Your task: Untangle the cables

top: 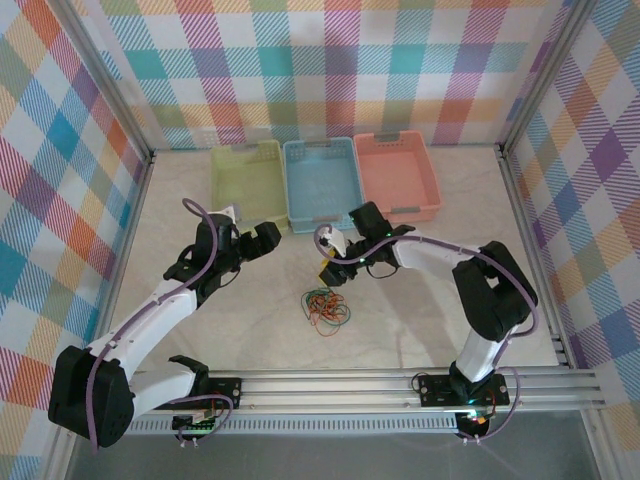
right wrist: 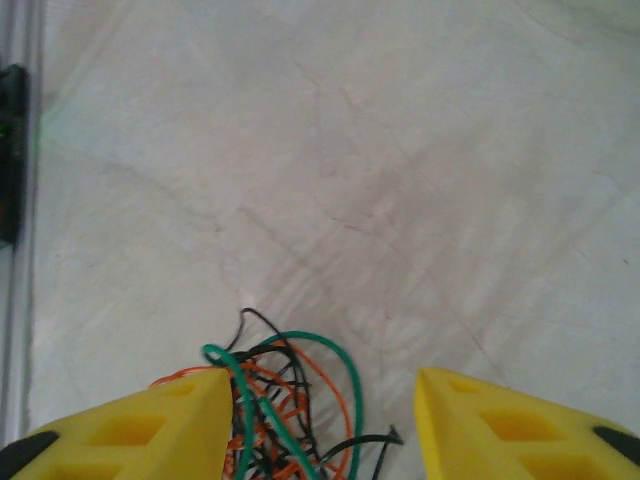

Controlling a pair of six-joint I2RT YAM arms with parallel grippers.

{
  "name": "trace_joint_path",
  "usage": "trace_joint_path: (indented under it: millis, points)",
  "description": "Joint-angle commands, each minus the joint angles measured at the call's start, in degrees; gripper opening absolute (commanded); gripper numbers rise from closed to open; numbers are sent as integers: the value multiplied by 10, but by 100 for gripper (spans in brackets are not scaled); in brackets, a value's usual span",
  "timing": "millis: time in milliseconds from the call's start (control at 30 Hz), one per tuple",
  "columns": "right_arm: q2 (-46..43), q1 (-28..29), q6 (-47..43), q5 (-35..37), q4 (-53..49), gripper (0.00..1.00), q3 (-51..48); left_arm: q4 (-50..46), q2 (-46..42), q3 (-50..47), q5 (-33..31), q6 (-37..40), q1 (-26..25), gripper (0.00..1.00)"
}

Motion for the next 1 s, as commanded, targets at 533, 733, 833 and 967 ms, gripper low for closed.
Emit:
trace_joint_path:
  millis: [533,733,833,967]
  points:
    - [-13,69,142,222,14,43,-22,-14,20,14,1,1,-5,93]
    - [-28,70,155,239,32,40,-49,-11,30,16,7,-1,-7,92]
    - [-29,70,155,236,46,36,-58,-10,36,18,13,-3,-8,92]
    - [-30,71,156,219,61,23,-62,-14,48,27,29,-4,-17,92]
